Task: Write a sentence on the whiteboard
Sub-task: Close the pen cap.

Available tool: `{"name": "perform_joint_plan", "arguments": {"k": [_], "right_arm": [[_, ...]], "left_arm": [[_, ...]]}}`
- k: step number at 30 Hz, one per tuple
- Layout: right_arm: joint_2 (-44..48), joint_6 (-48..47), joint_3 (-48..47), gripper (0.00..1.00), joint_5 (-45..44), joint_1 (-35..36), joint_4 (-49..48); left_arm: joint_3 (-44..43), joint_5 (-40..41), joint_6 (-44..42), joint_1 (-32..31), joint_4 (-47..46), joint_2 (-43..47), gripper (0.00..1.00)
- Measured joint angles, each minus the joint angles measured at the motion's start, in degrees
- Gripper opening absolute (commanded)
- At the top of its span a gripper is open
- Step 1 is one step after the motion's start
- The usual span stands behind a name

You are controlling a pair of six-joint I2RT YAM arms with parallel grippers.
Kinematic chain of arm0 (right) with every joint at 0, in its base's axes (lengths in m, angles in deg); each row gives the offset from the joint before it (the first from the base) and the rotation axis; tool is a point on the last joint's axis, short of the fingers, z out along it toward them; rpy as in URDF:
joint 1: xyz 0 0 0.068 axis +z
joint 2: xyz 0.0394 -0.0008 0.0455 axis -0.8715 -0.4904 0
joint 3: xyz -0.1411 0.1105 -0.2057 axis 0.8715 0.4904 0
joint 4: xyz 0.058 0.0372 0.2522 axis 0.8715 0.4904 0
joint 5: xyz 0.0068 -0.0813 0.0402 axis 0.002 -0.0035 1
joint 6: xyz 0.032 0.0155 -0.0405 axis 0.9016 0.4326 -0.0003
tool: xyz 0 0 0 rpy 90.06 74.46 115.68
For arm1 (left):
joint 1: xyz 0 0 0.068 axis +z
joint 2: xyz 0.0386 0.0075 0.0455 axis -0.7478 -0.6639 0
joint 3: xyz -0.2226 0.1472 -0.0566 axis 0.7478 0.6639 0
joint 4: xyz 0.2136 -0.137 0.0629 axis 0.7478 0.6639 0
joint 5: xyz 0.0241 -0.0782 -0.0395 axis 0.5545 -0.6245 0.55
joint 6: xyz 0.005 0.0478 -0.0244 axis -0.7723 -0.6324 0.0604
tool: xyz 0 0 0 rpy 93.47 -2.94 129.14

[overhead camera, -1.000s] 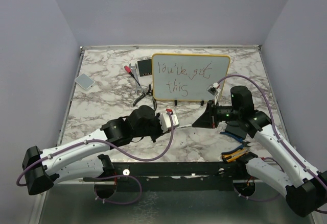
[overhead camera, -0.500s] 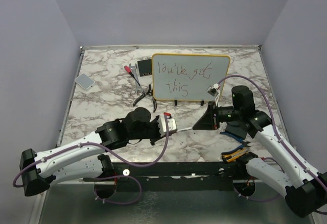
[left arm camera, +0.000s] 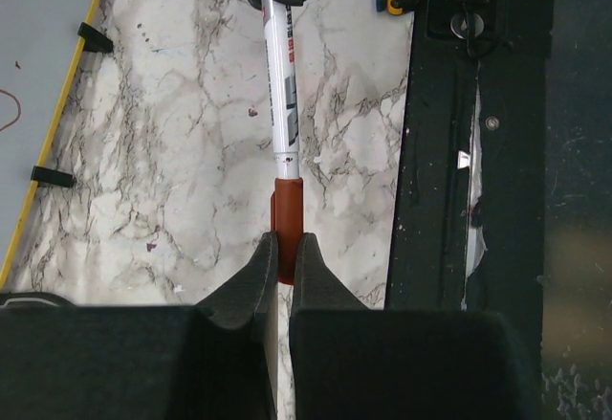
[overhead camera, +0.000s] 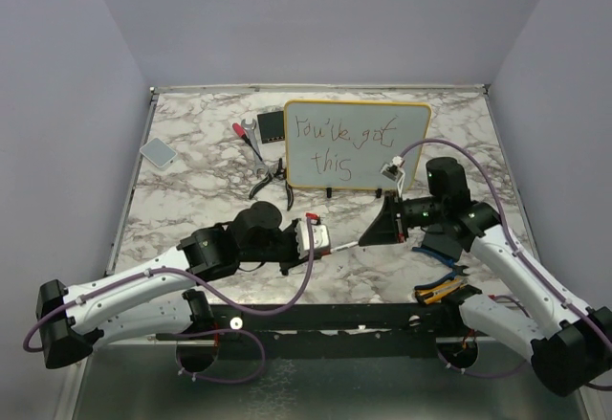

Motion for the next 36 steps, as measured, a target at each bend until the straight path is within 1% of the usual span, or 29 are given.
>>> {"name": "perform_joint_plan", "arguments": {"k": [12,21,36], "right_arm": [[-5.44,-0.74,-0.52,0.01,-0.83,2.40,-0.63],[-5.60,2.58,2.43,0.01,-0.83,2.91,-7.54],[-5.70,5.25,4.61,0.01,-0.83,4.39,-12.98]], "left_arm": [[1.18,0.79,3.21,0.02,0.39,-1.29,0.00],[2.08,2.40,5.75,0.26,-0.81,-0.70,0.00],[3.76,1.81,7.74,1.66,-1.01,1.18,0.00]]}}
